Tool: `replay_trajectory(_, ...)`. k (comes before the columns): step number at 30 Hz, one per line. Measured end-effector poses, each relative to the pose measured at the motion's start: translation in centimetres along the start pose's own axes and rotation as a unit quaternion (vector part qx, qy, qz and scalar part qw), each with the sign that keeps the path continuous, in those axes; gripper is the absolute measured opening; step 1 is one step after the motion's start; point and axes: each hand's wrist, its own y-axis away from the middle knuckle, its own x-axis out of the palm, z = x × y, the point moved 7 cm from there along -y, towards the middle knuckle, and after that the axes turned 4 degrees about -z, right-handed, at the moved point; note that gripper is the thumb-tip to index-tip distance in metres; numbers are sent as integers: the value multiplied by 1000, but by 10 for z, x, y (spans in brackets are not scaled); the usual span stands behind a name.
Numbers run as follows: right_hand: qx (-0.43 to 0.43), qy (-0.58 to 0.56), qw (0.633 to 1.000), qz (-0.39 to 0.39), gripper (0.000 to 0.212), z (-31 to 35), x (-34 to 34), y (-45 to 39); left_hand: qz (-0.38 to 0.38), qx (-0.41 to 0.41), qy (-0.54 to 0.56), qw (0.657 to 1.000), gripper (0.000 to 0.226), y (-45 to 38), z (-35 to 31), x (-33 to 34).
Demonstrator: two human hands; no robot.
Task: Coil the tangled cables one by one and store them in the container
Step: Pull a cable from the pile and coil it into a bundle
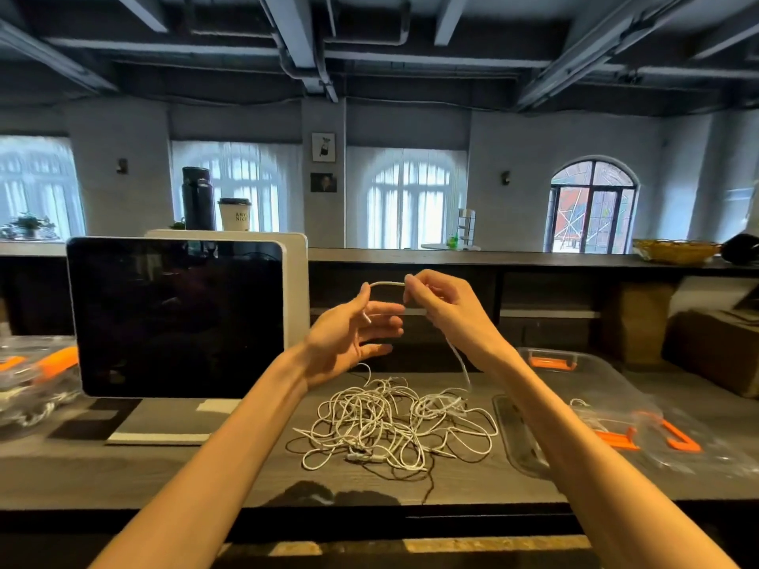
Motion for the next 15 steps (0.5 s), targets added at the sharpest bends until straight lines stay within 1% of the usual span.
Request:
replay_trajectory(4,-2,46,999,16,24,-1,10,4,22,19,135,990,53,-5,-1,11)
replay_trajectory(6,10,75,997,12,24,-6,16,7,19,22,152,988,50,-5,-1,16)
replay_trajectory(10,25,76,997,-6,27,-13,17,12,3,19,136,991,45,-5,1,21)
replay_trajectory(12,15,70,997,2,25,-11,15,15,11,9,177,984,51,-5,-1,19)
replay_trajectory(15,1,73,996,43,23,-3,13,20,5,-7,238,971,59,-6,-5,7)
